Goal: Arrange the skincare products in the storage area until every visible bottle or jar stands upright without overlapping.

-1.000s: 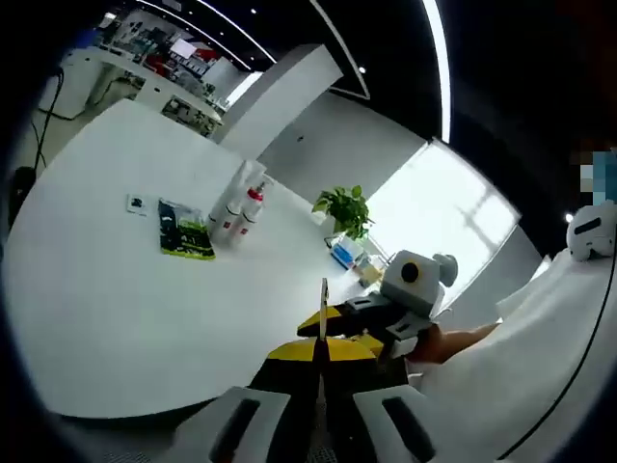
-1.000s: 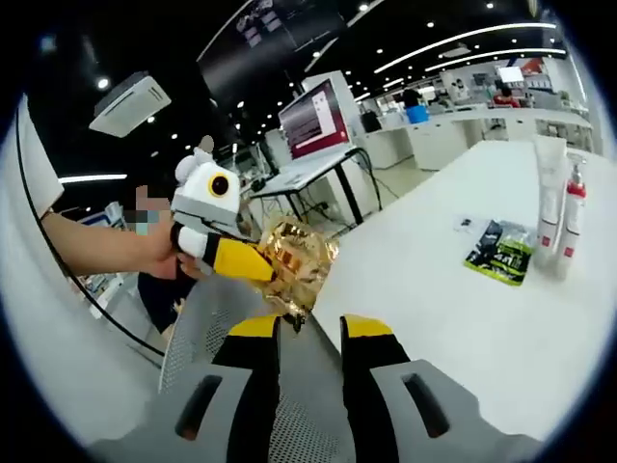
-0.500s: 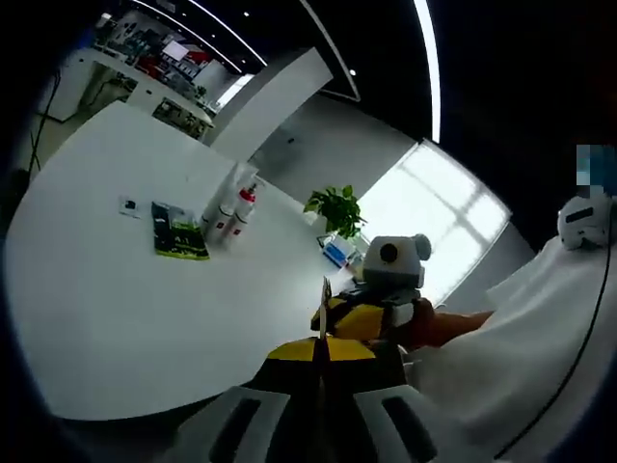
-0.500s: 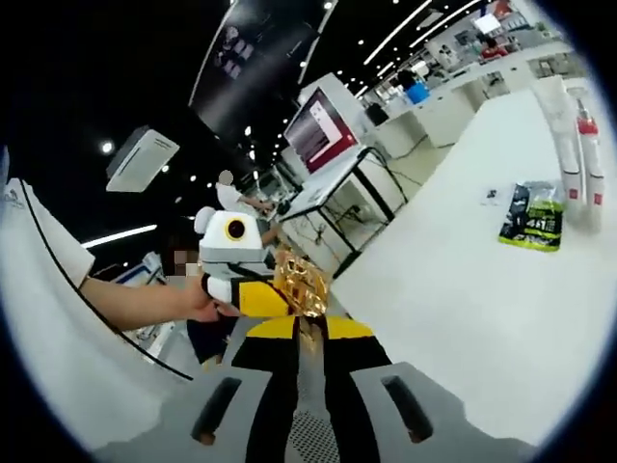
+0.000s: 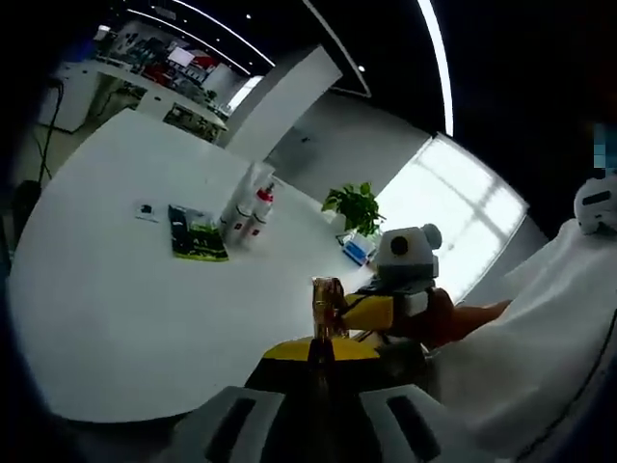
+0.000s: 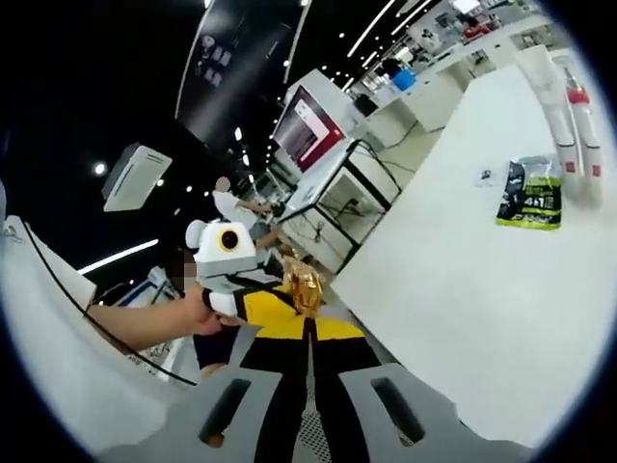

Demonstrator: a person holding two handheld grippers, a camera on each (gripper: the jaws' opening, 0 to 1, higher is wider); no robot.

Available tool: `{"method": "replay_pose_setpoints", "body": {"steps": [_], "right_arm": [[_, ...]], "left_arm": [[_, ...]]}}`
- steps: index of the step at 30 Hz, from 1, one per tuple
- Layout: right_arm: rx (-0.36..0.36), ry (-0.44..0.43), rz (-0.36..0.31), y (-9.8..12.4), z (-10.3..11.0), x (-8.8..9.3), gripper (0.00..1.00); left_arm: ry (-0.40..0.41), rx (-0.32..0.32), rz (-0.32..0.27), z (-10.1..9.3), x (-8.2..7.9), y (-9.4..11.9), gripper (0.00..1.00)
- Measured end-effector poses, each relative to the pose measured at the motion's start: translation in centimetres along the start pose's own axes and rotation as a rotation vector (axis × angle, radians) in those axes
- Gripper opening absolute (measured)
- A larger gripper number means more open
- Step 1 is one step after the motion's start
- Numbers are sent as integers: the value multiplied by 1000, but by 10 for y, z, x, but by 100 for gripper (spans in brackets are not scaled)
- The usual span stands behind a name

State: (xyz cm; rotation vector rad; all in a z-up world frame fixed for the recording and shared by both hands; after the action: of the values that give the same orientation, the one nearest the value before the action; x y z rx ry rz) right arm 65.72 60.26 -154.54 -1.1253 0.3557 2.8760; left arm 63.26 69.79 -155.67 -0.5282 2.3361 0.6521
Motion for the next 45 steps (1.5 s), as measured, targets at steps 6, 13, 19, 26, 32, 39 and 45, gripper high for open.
{"method": "replay_pose_setpoints", "body": {"steps": [6,13,19,26,32,39,45], "right_arm": [[22,11,14,8,-12,-6,0],[95,-25,-2,32,-36,-19,0],[149,-54,1,36,-51,-27,0],[195,-77,25,24,-69,-30,0],[217,-94,19,6,-87,-46,0],[233,-181,-46,-19,-109,-74,0],[253,-236,-63,-37,-125,-92,0]], "left_arm": [[-26,-121,-56,12,-9,-1,23],[-480,-482,56,36,-23,-3,40],[-600,-616,244,80,16,-19,39],[-593,-684,228,91,13,-12,20],[-613,-703,281,96,19,-10,20],[-596,-724,272,99,18,-6,20],[-571,-709,285,98,21,-8,20]]}}
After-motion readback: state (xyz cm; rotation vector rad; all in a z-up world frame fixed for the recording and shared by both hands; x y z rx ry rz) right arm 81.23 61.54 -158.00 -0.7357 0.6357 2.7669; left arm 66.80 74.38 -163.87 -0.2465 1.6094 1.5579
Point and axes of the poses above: the point that each gripper's makers call its tool centre point, and the gripper's own axes: y roughly backward along the fingers, z roughly to its left, x roughly out of its underside, the point moved 4 cm from there along y, roughly backward along the fingers, and after that the axes turned 2 degrees about -z, right-handed, at the moved point
